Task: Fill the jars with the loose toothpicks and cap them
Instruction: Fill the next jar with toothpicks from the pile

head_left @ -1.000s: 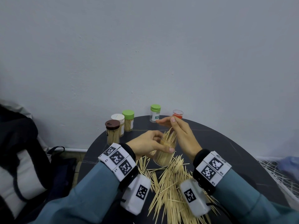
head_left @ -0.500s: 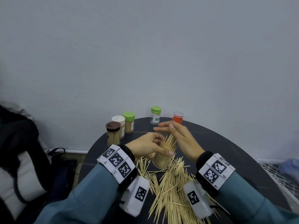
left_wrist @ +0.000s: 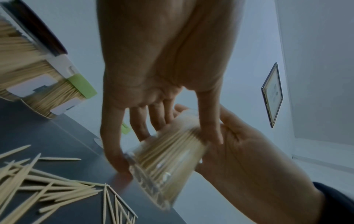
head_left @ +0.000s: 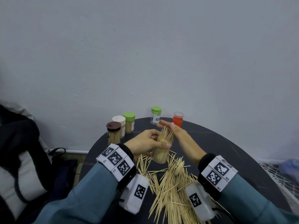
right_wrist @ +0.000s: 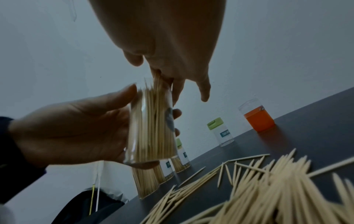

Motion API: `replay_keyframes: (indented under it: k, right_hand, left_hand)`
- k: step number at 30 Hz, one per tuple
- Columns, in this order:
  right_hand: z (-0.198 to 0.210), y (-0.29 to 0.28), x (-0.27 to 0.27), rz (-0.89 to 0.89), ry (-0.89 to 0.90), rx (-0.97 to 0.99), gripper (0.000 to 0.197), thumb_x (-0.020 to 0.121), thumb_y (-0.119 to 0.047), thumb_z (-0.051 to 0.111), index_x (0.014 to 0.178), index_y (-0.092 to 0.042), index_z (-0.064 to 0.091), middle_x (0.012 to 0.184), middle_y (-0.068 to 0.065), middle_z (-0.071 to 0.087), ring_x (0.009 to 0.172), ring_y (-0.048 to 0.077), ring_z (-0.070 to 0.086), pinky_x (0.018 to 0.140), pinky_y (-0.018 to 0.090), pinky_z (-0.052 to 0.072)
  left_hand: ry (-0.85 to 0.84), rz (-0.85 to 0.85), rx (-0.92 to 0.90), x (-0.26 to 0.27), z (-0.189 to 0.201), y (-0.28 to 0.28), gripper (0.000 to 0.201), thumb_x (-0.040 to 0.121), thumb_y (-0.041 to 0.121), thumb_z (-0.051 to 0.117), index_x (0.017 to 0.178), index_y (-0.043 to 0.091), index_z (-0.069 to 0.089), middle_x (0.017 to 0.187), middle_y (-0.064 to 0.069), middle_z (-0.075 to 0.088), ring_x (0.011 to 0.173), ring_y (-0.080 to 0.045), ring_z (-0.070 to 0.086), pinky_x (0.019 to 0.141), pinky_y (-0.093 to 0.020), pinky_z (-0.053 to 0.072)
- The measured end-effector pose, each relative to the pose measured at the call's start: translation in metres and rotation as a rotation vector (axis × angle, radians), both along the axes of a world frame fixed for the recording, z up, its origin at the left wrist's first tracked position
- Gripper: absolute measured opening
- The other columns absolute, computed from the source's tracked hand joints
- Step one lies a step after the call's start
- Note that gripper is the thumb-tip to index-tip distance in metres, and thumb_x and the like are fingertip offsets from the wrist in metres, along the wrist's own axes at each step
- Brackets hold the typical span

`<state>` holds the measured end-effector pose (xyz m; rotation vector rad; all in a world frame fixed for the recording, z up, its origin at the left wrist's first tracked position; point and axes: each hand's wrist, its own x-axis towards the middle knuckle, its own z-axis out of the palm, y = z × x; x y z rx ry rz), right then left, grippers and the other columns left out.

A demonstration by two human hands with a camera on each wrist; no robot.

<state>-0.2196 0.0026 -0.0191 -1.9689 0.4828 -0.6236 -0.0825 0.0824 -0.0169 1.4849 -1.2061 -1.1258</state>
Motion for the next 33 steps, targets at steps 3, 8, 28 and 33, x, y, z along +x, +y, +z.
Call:
replay_keyframes:
  k: [3,8,28,33]
  right_hand:
    - [0.000,0.003,0.000,0.021,0.034,0.034,0.055,0.092,-0.046,0.023,0.139,-0.024,0.041,0.134,-0.015,0.049,0.111,-0.019,0.046,0.082,-0.005,0.036]
    - [0.004,0.005,-0.003,-0.030,0.033,0.025,0.049,0.096,-0.042,0.022,0.141,-0.029,0.035,0.135,-0.022,0.043,0.118,-0.016,0.038,0.082,-0.010,0.026]
    - [0.006,0.013,-0.002,0.000,0.229,-0.297,0.043,0.099,-0.035,0.032,0.142,-0.032,0.032,0.144,-0.022,0.033,0.135,-0.005,0.025,0.118,0.041,0.015]
    - [0.008,0.016,-0.005,-0.038,0.220,-0.288,0.046,0.099,-0.035,0.032,0.144,-0.032,0.027,0.148,-0.015,0.031,0.130,-0.008,0.021,0.118,0.047,0.012]
  left_hand:
    - [-0.027,-0.059,0.003,-0.003,0.000,0.001,0.034,0.085,0.019,0.067,0.116,0.013,0.053,0.109,0.001,0.065,0.104,-0.011,0.060,0.073,-0.026,0.051]
    - [0.051,0.016,-0.022,0.002,0.000,0.000,0.030,0.085,0.019,0.066,0.111,0.014,0.053,0.108,-0.002,0.064,0.106,-0.018,0.060,0.072,-0.034,0.053]
    - [-0.041,0.118,-0.027,0.013,-0.003,0.004,0.046,0.083,0.024,0.069,0.123,0.011,0.051,0.120,-0.007,0.064,0.113,-0.020,0.059,0.082,-0.040,0.050]
    - [-0.047,0.125,-0.019,0.012,0.000,0.006,0.047,0.082,0.024,0.070,0.123,0.011,0.051,0.120,-0.006,0.064,0.113,-0.019,0.058,0.075,-0.033,0.050]
